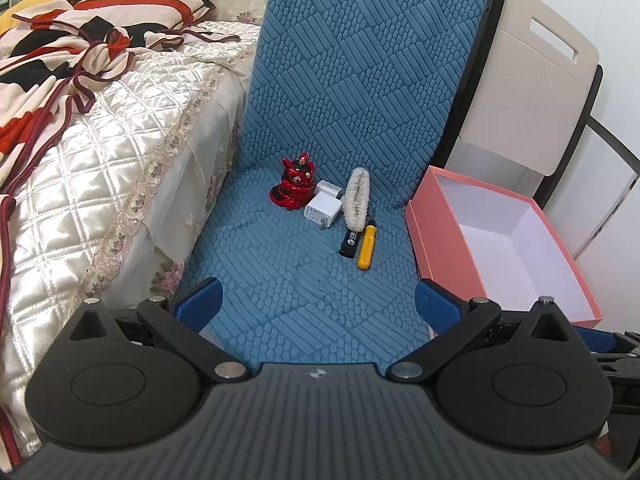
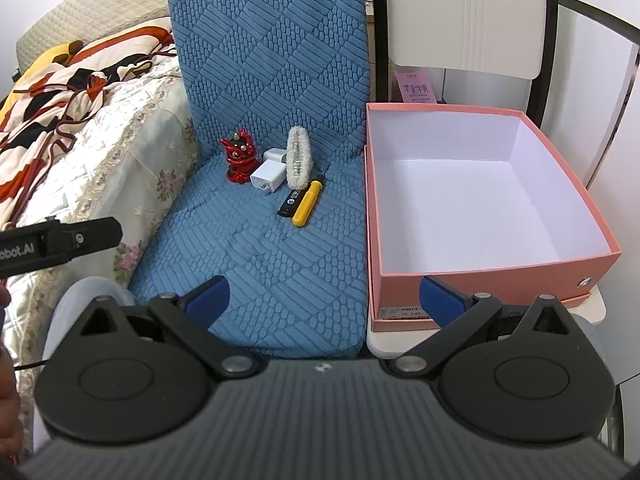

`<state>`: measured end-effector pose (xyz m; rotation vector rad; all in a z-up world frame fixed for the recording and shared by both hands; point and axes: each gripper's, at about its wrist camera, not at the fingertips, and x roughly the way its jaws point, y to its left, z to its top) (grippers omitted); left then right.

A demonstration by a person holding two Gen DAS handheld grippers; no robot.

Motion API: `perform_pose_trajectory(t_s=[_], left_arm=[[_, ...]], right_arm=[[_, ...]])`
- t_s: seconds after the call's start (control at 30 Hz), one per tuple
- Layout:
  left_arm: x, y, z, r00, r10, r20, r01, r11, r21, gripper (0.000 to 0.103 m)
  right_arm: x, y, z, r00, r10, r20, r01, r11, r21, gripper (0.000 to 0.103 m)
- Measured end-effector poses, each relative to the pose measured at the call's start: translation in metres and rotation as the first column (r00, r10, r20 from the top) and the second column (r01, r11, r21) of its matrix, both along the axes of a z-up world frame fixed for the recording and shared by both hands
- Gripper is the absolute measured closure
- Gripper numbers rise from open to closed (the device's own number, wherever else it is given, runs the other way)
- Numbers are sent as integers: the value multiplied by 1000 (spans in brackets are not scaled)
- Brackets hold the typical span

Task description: Organize rigid objects

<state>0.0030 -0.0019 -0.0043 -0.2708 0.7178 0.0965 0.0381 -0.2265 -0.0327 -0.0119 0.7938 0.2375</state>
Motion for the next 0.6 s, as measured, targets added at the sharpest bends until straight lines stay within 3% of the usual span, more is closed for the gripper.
perform_pose_trajectory(t_s=[0.6], left_arm=[[1, 2, -10, 1000, 7, -16, -7, 1000, -1, 0]], right_arm=[[3, 2, -9, 999, 1, -38, -1, 1000, -1, 0]])
